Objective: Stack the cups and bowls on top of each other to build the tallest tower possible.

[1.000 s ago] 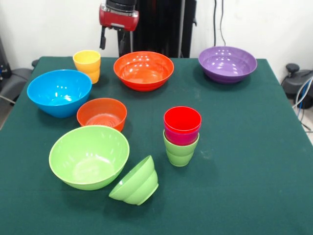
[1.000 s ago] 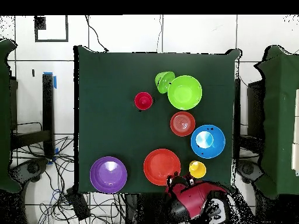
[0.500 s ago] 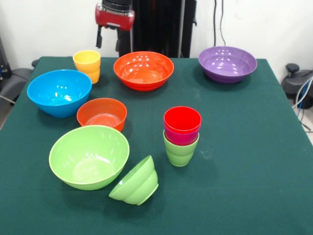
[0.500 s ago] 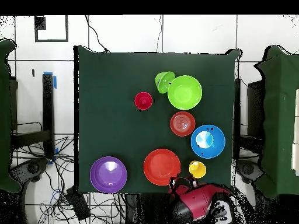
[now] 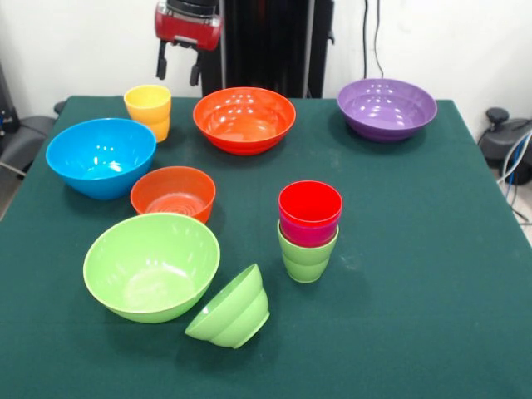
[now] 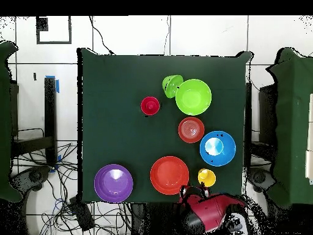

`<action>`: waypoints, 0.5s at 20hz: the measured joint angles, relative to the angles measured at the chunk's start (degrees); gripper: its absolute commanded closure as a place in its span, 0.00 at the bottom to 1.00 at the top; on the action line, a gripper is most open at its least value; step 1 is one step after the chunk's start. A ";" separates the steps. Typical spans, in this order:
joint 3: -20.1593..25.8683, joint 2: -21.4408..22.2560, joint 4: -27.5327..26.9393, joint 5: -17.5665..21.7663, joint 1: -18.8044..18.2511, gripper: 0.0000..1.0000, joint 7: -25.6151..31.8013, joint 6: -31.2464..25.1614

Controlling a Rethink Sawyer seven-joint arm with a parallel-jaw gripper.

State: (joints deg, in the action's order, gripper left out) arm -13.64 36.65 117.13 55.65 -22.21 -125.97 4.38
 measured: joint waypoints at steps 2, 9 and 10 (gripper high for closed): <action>0.08 0.26 0.01 0.00 -0.02 0.00 0.00 0.00; 0.65 0.98 0.00 0.00 -0.57 0.00 0.00 0.00; 0.68 0.98 0.01 0.00 -0.56 0.00 0.00 0.00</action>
State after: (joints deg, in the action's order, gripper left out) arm -12.96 37.62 117.14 55.65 -22.77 -125.97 4.38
